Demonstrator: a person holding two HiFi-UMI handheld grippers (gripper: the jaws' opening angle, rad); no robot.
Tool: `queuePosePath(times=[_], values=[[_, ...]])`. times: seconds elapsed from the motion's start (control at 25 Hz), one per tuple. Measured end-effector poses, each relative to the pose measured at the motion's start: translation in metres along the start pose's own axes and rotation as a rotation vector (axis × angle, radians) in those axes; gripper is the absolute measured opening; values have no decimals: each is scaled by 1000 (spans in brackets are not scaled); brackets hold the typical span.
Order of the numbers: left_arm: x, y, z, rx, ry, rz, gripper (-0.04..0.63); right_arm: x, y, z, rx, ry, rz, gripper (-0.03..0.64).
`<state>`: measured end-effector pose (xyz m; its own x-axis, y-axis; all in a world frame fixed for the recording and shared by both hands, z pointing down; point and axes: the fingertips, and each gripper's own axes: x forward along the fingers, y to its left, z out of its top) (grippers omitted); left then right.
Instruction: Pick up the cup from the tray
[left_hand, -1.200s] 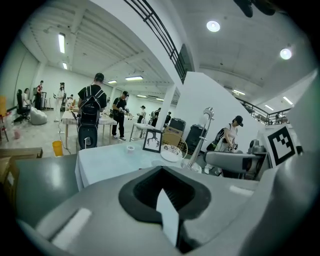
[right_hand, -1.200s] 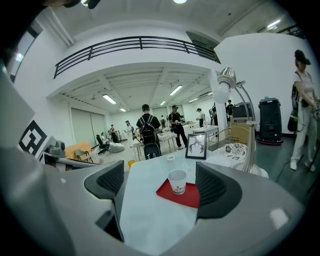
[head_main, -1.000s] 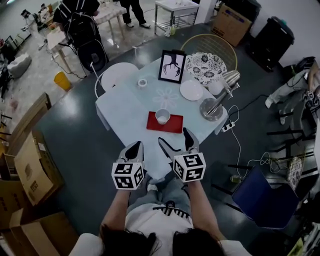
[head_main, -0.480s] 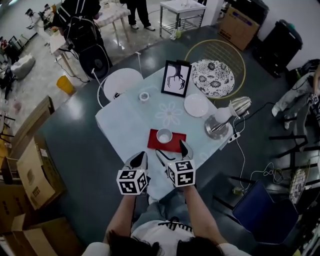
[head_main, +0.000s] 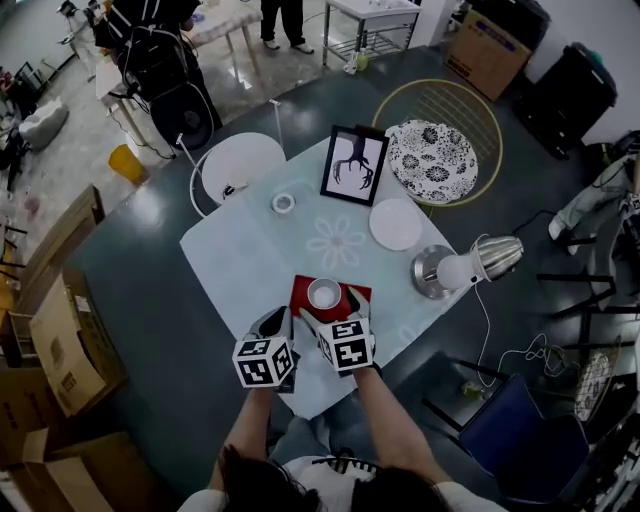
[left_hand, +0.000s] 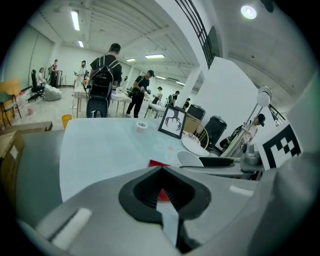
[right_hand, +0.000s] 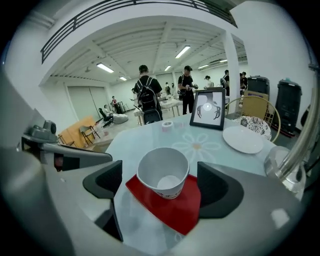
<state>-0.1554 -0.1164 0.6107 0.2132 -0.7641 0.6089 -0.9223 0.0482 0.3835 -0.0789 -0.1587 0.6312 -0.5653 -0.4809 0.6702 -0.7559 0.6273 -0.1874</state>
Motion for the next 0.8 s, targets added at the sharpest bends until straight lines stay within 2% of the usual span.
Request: queuePosePath(times=[0.4,0.52,0.8], values=[[11,2,-5,-23,21,10,0,23,-7,-3,-4,34,-11,446],[8,5,-7,-28,24,12,0,24,-9,0,-14,34,-16,390],[5,3,0,-26,-3,18,0,7,-14,9,-20,7,-13,380]])
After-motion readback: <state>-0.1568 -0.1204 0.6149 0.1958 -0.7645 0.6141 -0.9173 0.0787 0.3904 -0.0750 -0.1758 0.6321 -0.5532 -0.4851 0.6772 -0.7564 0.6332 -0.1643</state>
